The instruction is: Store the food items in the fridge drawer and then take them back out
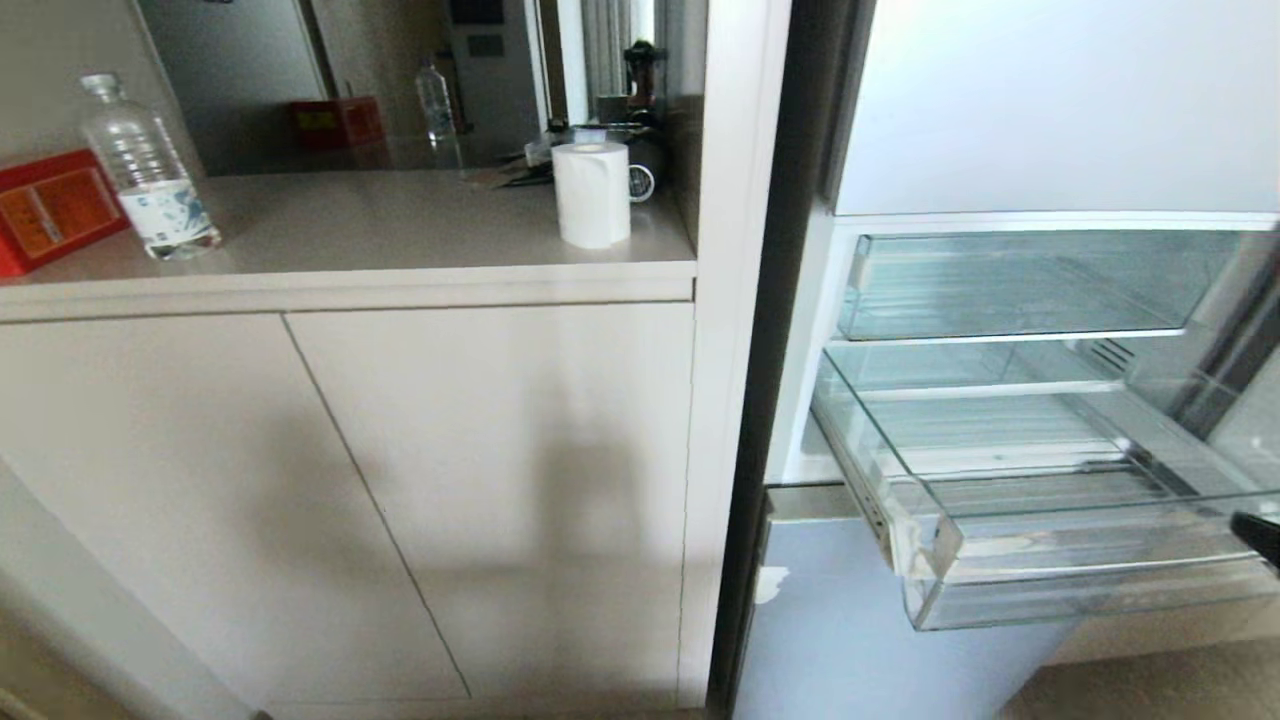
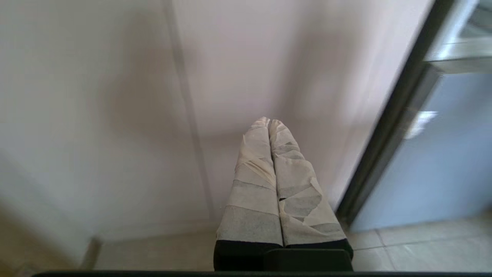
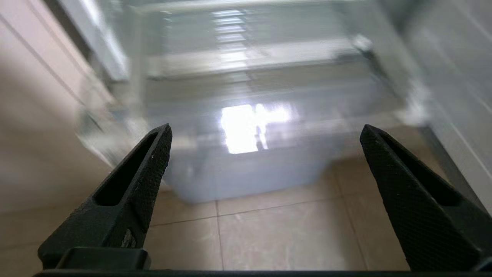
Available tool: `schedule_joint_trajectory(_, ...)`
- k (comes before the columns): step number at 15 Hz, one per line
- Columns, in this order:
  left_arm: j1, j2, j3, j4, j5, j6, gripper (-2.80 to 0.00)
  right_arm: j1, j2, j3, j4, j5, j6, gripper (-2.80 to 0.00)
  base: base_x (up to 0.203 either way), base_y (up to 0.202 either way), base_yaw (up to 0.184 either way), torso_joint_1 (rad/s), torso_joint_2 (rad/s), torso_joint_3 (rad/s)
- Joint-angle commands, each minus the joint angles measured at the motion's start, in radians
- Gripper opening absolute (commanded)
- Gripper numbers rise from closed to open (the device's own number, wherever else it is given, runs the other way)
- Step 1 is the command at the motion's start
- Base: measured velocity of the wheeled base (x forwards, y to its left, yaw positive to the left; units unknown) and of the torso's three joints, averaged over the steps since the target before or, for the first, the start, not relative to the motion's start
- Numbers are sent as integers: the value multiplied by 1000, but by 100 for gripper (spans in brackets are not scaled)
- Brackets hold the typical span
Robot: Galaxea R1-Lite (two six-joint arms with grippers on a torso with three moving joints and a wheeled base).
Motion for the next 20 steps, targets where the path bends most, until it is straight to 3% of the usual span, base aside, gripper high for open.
schedule_joint_trajectory(1, 0, 1, 0, 0, 0, 0, -280, -3, -182, 108, 6, -1, -5, 0, -4, 11, -175, 1, -2, 2)
schedule_joint_trajectory(5, 0, 2, 0, 0, 0, 0, -280, -4, -251, 198, 11, -1, -8, 0, 0, 8, -178, 3, -1, 6)
schedule_joint_trajectory(13, 0, 1, 0, 0, 0, 0, -280, -35, -251, 232, 8, -32, 5, 0, 0, 9, -173, 2, 3, 3)
schedule_joint_trajectory(16, 0, 2, 0, 0, 0, 0, -280, -134, -145, 231, -14, -50, 41, 0, -1, 5, -148, 2, 2, 2)
schedule_joint_trajectory(19, 0, 2, 0, 0, 0, 0, -280, -255, -71, 248, -231, -53, 84, 0, 0, 1, -23, 2, 1, 2)
schedule_joint_trajectory(20, 0, 0, 0, 0, 0, 0, -280, -266, -67, 262, -268, -54, 83, -280, 0, 0, 0, 0, 0, 0)
